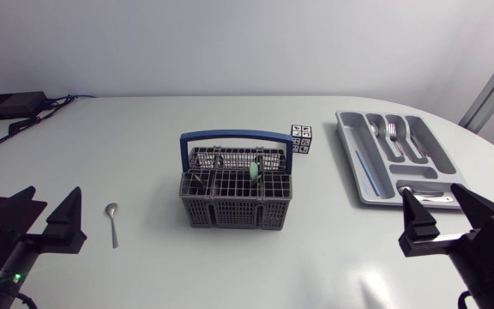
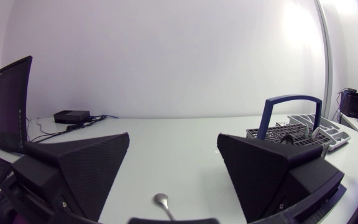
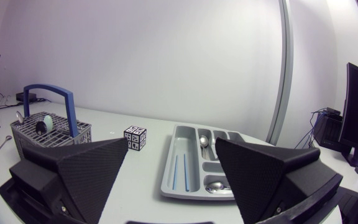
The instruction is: Transfer all utensils from the basket to the drawer tray.
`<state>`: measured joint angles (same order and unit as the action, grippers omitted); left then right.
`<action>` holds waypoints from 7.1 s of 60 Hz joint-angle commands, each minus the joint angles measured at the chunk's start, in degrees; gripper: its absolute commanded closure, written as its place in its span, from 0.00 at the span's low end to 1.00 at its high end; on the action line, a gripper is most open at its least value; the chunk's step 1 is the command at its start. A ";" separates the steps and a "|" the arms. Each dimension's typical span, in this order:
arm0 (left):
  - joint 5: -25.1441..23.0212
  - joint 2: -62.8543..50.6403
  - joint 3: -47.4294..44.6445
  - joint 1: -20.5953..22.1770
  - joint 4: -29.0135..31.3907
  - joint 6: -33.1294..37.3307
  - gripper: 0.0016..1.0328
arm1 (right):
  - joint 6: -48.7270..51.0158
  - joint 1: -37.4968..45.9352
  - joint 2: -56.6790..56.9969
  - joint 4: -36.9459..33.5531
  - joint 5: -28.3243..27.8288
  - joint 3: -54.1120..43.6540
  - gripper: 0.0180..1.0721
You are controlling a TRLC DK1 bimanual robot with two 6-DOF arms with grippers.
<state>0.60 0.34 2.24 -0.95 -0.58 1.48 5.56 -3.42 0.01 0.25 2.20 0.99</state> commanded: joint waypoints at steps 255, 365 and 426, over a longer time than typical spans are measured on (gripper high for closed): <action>-2.89 -60.90 48.47 18.79 23.87 -26.70 0.97 | -14.00 -13.37 -46.33 -28.38 -9.67 39.61 0.08; -9.92 -73.38 51.37 45.34 -10.32 -31.80 0.97 | -0.38 -26.02 -72.70 -26.27 -34.36 59.56 0.88; -5.96 -66.96 54.80 33.82 -11.73 -34.52 0.38 | 5.42 -21.01 -70.94 -28.99 -34.72 51.56 0.94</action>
<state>-5.61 -69.32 53.76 34.20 -11.88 -31.97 9.13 -25.28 -71.57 -28.05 -32.34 54.72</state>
